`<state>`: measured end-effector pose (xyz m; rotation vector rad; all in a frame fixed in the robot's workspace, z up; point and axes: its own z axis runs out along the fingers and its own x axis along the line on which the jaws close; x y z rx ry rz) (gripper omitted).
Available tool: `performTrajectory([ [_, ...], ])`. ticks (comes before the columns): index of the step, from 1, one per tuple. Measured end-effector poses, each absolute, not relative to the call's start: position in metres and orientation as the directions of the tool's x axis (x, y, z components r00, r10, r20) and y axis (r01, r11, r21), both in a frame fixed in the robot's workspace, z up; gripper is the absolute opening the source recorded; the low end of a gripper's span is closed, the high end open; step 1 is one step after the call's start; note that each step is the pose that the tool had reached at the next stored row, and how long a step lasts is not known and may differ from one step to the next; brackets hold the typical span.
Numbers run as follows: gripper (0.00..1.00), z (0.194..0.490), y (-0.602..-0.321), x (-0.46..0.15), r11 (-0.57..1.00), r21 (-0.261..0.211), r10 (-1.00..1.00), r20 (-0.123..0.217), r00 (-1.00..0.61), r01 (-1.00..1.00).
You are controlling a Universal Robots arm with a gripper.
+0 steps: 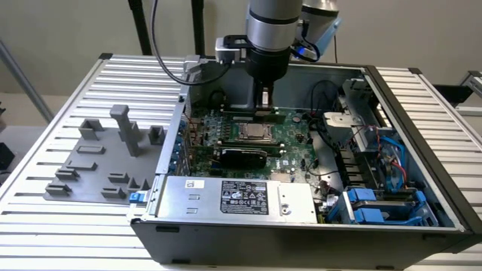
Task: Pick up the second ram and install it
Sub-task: 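Insert the second ram into the second slot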
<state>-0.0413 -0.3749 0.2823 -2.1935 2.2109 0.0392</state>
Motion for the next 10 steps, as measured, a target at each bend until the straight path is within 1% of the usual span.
performTrajectory([
  [10, 0.00, 0.264, -0.379, -0.041, 0.006, -0.001, -0.999, -0.037, -0.005, -1.000],
])
